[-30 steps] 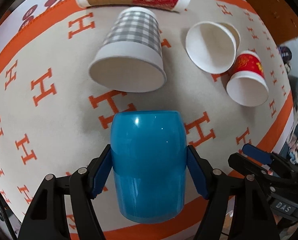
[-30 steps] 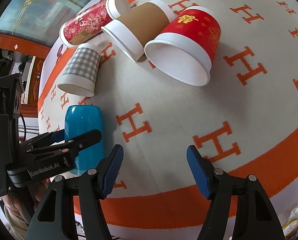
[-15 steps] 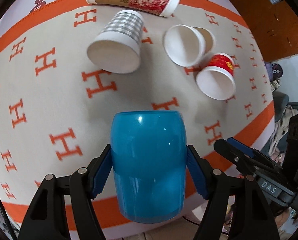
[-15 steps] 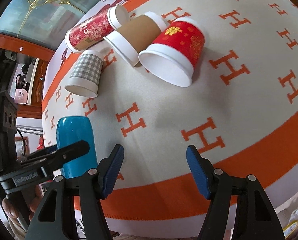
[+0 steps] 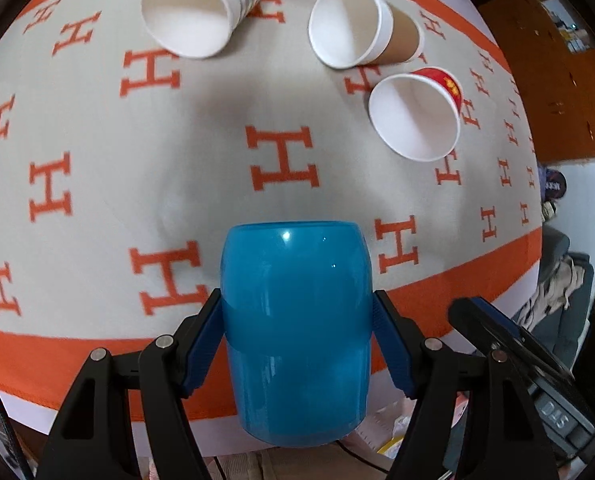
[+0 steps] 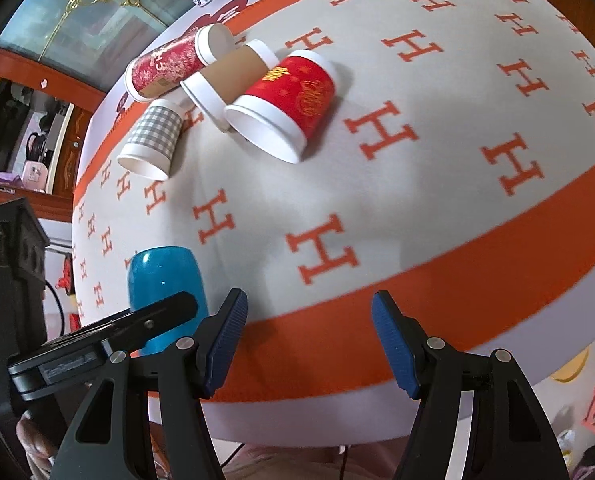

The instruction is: Flip cup upside down

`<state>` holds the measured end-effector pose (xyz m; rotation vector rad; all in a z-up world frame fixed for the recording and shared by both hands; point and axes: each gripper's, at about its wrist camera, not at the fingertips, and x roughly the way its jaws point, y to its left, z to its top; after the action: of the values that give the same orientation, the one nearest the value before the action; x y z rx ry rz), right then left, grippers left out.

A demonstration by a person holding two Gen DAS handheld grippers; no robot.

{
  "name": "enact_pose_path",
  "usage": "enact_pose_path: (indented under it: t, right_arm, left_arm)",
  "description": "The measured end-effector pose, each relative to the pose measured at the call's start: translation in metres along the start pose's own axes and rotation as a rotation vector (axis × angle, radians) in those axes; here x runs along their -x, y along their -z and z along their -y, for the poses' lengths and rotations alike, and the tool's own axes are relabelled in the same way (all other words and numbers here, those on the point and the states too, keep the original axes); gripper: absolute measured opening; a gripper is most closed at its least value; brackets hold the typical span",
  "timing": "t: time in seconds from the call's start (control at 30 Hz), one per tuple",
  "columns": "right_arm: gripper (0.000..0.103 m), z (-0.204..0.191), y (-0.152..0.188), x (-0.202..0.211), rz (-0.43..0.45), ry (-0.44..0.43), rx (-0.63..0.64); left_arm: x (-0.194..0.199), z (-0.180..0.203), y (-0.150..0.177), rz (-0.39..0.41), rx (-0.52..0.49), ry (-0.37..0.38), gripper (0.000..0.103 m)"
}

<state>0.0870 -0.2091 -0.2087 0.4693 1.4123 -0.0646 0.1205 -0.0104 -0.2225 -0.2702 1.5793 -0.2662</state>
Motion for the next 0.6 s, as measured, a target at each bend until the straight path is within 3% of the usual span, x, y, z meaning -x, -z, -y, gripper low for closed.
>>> enact_pose_path:
  t: [0.27,0.43,0.6]
  right_arm:
    - [0.067,0.024,0.011,0.006,-0.018,0.014,0.028]
    - [0.067,0.024,0.014,0.004,-0.033,0.005,0.037]
    - [0.067,0.018,0.015,0.005,-0.036,-0.001,0.050]
  left_arm:
    - [-0.016,0.008,0.011,0.024,0.063,-0.035,0.070]
    - [-0.008,0.015,0.013,0.066,0.032,-0.062,0.080]
    - [0.011,0.021,0.013,0.117,0.009,-0.073,0.080]
